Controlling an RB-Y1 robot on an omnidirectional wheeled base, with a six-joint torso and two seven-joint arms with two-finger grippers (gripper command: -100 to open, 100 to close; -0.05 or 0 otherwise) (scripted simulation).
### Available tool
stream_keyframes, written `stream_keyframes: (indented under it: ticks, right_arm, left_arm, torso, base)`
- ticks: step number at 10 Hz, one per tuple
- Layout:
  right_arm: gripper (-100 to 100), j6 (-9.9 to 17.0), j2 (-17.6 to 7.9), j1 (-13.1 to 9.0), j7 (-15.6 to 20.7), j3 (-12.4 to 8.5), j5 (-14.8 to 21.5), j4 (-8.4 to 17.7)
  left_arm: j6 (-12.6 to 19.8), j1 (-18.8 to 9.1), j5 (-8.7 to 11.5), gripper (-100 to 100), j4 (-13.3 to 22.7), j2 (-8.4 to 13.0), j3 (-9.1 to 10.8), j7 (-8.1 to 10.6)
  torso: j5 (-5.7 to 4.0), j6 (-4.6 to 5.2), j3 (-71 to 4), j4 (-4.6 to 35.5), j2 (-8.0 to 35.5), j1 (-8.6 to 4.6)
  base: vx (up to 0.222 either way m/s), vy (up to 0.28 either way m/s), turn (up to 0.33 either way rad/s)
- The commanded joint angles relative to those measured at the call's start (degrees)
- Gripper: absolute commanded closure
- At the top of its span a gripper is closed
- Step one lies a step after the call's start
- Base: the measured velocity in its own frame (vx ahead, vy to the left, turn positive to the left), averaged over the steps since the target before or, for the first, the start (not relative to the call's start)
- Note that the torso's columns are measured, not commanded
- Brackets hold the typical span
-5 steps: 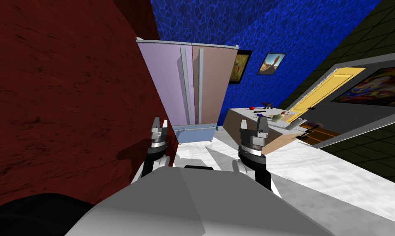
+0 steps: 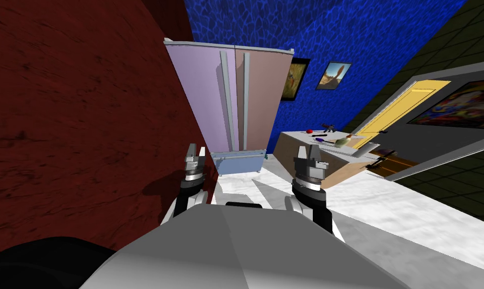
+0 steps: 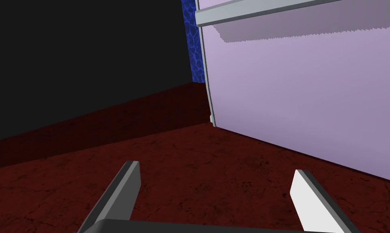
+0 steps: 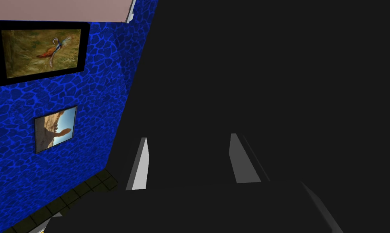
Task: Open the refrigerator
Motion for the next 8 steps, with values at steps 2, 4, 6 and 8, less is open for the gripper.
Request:
stream_keyframes:
  ticks: [2, 4, 6, 8]
  right_arm:
    - [0, 0.0, 0.0, 0.0, 0.0, 0.0, 0.0, 0.0]
    - [0, 0.0, 0.0, 0.0, 0.0, 0.0, 0.0, 0.0]
    - [0, 0.0, 0.0, 0.0, 0.0, 0.0, 0.0, 0.0]
    - [0, 0.0, 0.0, 0.0, 0.0, 0.0, 0.0, 0.0]
  left_arm:
    - [0.0, 0.0, 0.0, 0, 0.0, 0.0, 0.0, 0.0]
    - [0.0, 0.0, 0.0, 0, 0.0, 0.0, 0.0, 0.0]
    - [-0.6, -0.3, 0.1, -100, 1.3, 2.8, -0.09, 0.18]
    - [-1.4, -0.6, 0.2, -100, 3.1, 4.9, -0.22, 0.43]
  torso:
    - [0.0, 0.0, -16.9, 8.5, 8.5, 0.0]
    - [0.0, 0.0, -33.8, 16.9, 16.9, 0.0]
    - [0.0, 0.0, -46.2, 23.0, 23.0, -0.01]
    - [0.0, 0.0, -47.7, 23.7, 23.7, -0.02]
  base:
    - [0.0, 0.0, 0.0]
    - [0.0, 0.0, 0.0]
    - [0.035, -0.009, -0.014]
    - [0.06, -0.022, -0.023]
